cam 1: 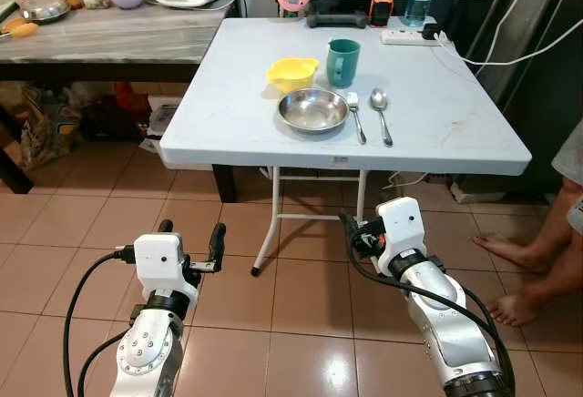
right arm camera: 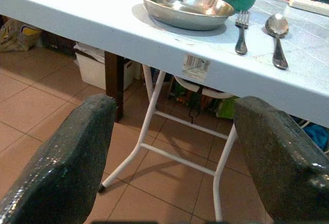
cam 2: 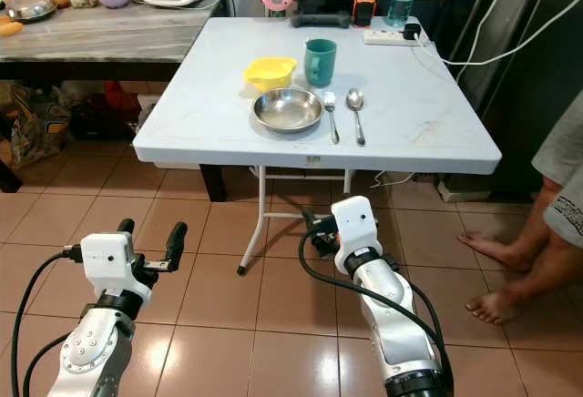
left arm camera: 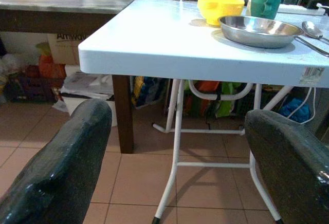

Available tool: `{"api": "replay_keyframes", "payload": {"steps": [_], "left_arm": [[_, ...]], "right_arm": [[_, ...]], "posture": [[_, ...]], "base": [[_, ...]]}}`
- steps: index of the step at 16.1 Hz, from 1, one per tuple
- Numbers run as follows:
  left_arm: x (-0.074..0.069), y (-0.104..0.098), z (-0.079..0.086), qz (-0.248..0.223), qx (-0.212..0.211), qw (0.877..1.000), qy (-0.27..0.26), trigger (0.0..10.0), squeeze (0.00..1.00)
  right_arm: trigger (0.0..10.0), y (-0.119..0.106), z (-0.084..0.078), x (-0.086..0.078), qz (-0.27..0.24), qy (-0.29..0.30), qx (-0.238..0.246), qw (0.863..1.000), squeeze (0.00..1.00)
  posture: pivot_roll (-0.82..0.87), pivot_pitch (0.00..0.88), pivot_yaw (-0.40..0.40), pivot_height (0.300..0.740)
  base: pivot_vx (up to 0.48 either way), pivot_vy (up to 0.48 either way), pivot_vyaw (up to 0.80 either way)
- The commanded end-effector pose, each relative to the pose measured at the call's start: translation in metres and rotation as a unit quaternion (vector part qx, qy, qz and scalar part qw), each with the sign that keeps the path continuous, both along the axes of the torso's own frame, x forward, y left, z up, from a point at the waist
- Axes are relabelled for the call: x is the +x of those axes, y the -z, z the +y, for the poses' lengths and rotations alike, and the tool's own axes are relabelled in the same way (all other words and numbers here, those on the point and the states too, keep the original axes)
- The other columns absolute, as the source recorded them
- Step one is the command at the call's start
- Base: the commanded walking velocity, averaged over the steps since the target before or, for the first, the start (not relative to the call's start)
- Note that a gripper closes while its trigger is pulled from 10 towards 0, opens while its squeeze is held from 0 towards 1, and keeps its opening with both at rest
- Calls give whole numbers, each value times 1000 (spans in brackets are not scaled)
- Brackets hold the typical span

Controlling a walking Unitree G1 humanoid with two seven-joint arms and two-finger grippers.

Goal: Setting the table

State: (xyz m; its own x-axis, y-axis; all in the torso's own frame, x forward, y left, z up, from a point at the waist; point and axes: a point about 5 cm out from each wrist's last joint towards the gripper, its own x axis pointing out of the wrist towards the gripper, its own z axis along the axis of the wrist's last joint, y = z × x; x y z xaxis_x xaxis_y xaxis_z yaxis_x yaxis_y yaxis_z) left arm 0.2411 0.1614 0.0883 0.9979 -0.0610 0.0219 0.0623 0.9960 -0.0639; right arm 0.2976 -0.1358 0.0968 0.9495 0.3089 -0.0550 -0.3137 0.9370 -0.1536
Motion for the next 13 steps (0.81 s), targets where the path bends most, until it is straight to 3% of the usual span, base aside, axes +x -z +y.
{"api": "replay_keyframes", "payload": {"steps": [1,5,13], "left_arm": [[0,-6,0,-12,3,1000,4,10000,0],[-1,-7,-4,-16,-1,1000,19,10000,0],[-1,-6,-8,-18,-2,999,34,10000,0]], "right_arm": [[10000,-1,2,1,-3,-6,1,1000,0],[10000,0,0,1,-2,0,-1,1000,0],[10000,-2,-8,1,-8,22,3,1000,0]], "posture": [[-42,68,40,740],[-44,72,39,740],[-57,74,43,740]], "base": [[0,0,0],[65,0,0],[363,0,0]]}}
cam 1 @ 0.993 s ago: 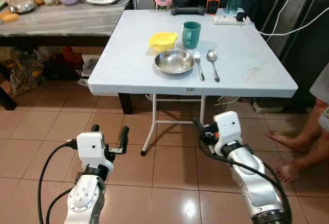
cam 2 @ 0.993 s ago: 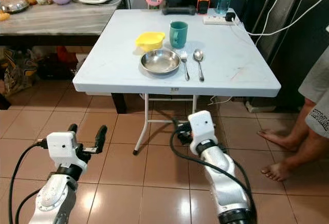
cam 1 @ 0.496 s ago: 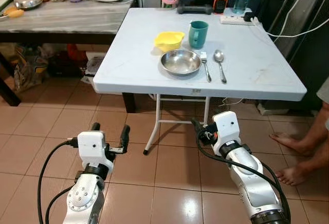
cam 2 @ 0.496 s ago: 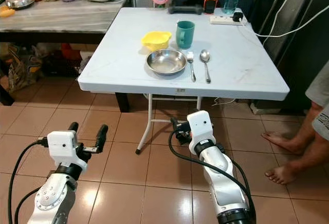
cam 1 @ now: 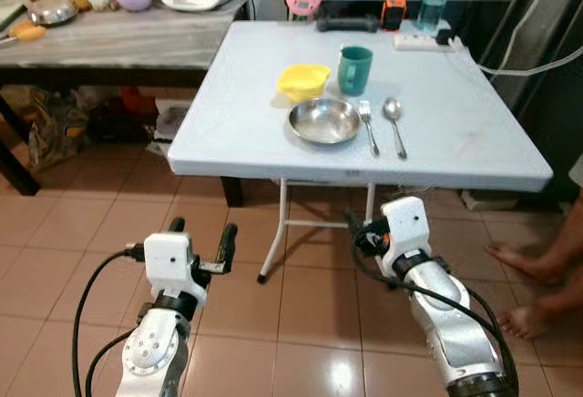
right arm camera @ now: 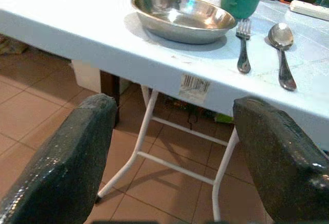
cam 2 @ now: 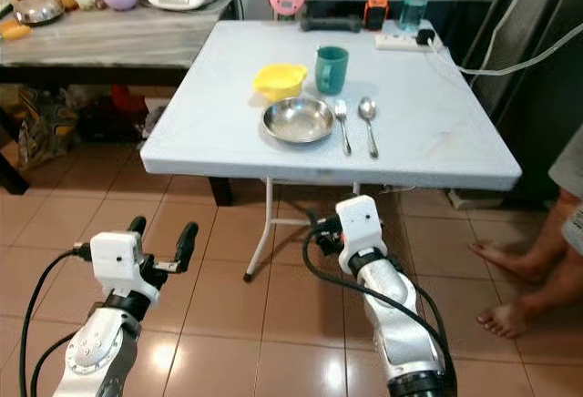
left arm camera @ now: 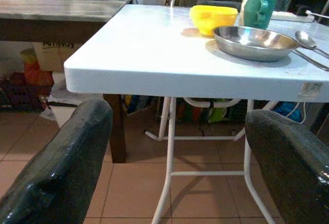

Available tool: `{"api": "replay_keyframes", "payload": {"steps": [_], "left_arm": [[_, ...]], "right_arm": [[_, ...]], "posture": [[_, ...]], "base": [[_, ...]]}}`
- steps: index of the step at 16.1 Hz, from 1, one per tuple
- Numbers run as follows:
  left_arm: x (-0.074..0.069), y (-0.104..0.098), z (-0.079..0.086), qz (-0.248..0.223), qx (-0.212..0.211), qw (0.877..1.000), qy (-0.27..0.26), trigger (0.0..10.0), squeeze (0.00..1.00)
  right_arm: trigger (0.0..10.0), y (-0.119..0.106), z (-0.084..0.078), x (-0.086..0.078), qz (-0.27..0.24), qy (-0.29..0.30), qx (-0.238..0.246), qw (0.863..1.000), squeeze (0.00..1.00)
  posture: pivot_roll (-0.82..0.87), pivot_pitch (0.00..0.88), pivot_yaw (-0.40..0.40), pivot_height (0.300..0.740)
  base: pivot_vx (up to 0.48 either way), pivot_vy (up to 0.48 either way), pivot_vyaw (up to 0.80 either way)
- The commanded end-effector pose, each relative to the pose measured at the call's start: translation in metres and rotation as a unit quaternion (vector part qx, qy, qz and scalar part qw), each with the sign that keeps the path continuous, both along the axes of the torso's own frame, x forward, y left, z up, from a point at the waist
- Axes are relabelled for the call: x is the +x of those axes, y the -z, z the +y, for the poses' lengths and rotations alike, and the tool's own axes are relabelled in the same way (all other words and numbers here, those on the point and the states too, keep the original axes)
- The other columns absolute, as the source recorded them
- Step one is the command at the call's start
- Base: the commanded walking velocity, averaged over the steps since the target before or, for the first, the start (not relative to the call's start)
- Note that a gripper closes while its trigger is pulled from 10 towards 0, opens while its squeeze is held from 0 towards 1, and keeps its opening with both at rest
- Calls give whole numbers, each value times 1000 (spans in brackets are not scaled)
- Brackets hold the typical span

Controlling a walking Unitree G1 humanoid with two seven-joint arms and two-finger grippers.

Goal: Setting the table

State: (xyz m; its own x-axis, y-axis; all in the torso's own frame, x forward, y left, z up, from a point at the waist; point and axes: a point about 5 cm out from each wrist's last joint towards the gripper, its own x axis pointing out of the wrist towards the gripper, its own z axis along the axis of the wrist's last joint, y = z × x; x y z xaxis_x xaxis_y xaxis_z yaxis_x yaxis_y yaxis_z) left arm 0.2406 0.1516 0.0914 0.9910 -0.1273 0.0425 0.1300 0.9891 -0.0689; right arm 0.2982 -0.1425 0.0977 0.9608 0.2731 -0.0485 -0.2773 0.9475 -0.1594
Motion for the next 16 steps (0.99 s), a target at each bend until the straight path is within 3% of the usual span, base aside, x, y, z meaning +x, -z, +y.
{"api": "replay_keyframes", "payload": {"steps": [1,12,16], "left_arm": [[0,-3,1,-9,1,1000,1,10000,0],[0,-11,0,-23,10,1000,14,10000,0],[0,-10,-1,-22,12,1000,19,10000,0]], "right_arm": [[10000,-2,-2,0,-5,5,5,1000,0],[10000,-24,-21,-6,-57,62,3,996,0],[10000,-24,-15,-9,-52,44,18,998,0]], "posture": [[-57,74,43,740],[-80,91,55,740],[-83,90,60,740]], "base": [[450,0,0],[454,0,0],[456,0,0]]}}
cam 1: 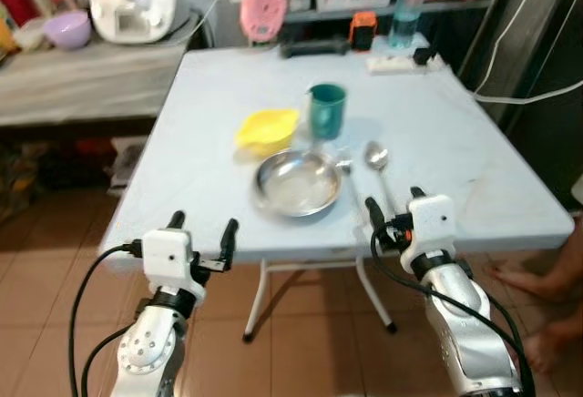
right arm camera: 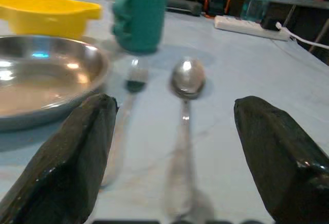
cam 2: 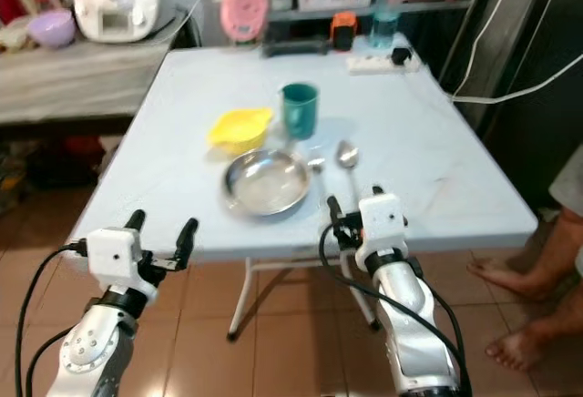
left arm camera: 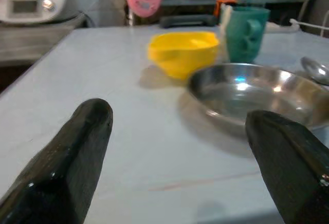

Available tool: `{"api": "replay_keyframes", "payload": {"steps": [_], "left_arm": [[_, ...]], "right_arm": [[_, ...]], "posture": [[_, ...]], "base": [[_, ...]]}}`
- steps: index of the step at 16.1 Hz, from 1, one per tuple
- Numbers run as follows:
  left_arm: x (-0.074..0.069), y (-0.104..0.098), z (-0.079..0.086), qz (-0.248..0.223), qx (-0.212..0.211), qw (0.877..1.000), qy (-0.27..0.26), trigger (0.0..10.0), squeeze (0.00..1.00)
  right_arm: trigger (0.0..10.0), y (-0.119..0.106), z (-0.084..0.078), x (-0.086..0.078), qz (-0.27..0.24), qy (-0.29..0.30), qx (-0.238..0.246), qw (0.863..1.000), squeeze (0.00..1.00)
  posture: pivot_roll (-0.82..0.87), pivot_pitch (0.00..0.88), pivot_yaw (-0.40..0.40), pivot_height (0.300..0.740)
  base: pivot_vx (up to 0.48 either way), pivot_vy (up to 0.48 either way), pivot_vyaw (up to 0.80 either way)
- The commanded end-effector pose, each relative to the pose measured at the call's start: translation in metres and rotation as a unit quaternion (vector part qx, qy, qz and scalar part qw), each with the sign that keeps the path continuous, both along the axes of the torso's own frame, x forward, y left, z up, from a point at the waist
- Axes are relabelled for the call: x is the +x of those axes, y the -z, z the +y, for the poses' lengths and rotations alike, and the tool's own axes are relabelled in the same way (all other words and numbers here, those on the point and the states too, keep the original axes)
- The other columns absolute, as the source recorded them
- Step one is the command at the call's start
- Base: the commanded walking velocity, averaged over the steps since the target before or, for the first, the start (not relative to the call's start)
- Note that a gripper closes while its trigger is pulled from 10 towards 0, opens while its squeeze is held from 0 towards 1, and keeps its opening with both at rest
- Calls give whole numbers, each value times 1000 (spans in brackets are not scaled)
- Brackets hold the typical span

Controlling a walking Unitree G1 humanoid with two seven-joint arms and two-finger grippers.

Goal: Setting the table

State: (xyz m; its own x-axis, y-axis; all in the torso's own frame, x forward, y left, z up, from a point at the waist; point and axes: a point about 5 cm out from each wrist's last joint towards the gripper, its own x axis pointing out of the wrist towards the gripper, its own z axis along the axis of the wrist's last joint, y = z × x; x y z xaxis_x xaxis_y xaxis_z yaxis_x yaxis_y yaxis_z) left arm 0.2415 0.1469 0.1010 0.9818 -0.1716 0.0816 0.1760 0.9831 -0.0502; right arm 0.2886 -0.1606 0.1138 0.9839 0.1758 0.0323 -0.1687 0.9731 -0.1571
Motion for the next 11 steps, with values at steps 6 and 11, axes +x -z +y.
{"api": "replay_keyframes", "payload": {"steps": [6,11], "left_arm": [[-2,1,6,5,9,1000,-7,10000,0],[-6,2,12,12,12,1000,-20,10000,0]], "right_arm": [[10000,-13,24,-9,-10,-80,18,997,0],[10000,-16,29,-11,-7,-96,24,995,0]], "posture": [[-83,93,60,740],[-77,104,64,740]], "base": [[361,0,0],[0,0,0]]}}
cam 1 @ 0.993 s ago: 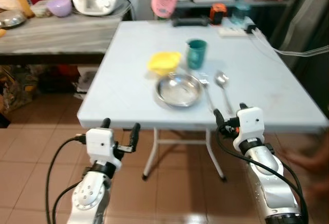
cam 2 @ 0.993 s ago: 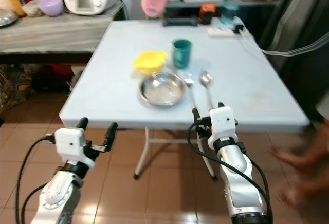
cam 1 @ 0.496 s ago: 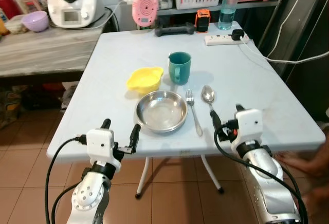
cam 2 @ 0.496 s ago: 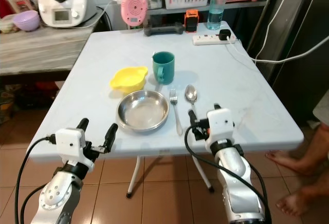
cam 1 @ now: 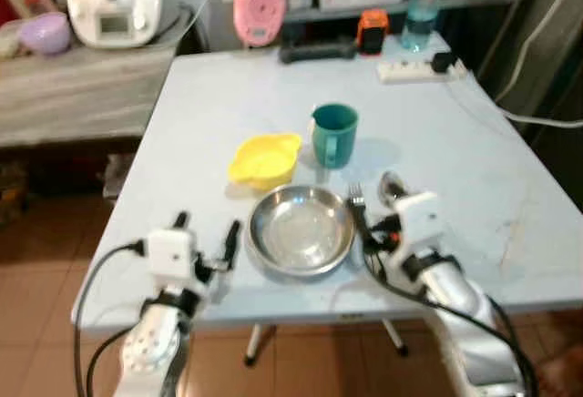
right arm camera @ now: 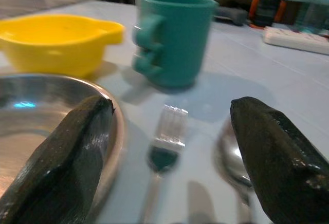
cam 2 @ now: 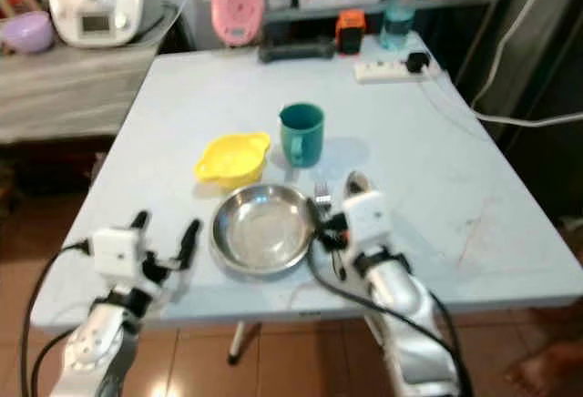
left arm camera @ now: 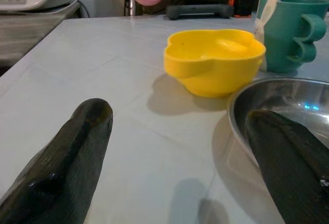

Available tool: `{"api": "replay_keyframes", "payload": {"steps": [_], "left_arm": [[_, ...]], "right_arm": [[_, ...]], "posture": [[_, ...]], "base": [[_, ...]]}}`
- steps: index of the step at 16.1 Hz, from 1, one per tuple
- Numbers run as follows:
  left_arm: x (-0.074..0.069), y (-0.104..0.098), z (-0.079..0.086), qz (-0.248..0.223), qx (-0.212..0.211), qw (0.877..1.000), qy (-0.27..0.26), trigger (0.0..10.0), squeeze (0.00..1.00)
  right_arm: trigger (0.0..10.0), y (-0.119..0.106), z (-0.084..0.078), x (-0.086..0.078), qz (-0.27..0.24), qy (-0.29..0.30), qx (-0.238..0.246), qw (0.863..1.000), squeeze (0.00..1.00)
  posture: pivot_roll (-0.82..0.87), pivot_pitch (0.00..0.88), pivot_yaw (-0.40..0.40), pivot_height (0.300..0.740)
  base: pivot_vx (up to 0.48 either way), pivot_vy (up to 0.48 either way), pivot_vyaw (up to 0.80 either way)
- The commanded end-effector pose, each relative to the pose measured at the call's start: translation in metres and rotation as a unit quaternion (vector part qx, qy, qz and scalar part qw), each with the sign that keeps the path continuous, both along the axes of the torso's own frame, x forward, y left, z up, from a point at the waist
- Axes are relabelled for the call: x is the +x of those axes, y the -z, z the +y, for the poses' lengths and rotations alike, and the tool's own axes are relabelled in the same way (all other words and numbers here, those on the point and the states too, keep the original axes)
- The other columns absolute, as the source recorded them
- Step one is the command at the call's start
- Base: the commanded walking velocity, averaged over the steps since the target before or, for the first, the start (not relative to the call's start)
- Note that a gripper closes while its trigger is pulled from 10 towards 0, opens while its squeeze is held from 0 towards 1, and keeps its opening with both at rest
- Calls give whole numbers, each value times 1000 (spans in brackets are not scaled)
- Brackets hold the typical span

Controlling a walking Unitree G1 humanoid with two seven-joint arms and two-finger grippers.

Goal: Setting the table

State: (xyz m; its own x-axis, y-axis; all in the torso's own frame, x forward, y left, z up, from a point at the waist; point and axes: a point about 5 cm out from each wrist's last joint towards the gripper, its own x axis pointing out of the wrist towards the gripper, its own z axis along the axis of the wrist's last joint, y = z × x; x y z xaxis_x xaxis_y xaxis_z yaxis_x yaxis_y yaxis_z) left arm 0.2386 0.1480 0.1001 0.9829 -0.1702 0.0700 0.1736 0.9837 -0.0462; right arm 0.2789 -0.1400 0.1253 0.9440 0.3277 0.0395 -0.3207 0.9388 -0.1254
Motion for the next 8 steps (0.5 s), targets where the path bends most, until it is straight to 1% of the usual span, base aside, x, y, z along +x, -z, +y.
{"api": "replay_keyframes", "payload": {"steps": [1,4,5,6,7,8], "left_arm": [[-6,2,14,10,11,1000,-16,10000,0],[-10,1,15,15,14,1000,8,10000,0],[-12,1,14,19,17,999,28,10000,0],[-12,1,13,23,12,999,47,10000,0],[-13,0,10,25,9,997,71,10000,0],[-14,-3,7,24,16,994,108,10000,0]], "right_arm": [[10000,-5,10,-2,-5,-21,11,1000,0],[10000,-5,12,-4,2,-33,18,999,0],[10000,-6,15,-4,3,-40,20,999,0],[10000,-6,16,-4,5,-41,21,999,0],[10000,-6,16,-3,11,-37,27,999,0],[10000,-7,14,0,22,-21,44,999,0]], "posture": [[-77,107,64,740],[-73,122,69,740],[-72,124,70,740],[-72,124,70,740],[-72,124,70,740],[-70,130,72,740]], "base": [[0,0,0],[0,0,0],[0,0,0],[0,0,0],[0,0,0],[0,0,0]]}}
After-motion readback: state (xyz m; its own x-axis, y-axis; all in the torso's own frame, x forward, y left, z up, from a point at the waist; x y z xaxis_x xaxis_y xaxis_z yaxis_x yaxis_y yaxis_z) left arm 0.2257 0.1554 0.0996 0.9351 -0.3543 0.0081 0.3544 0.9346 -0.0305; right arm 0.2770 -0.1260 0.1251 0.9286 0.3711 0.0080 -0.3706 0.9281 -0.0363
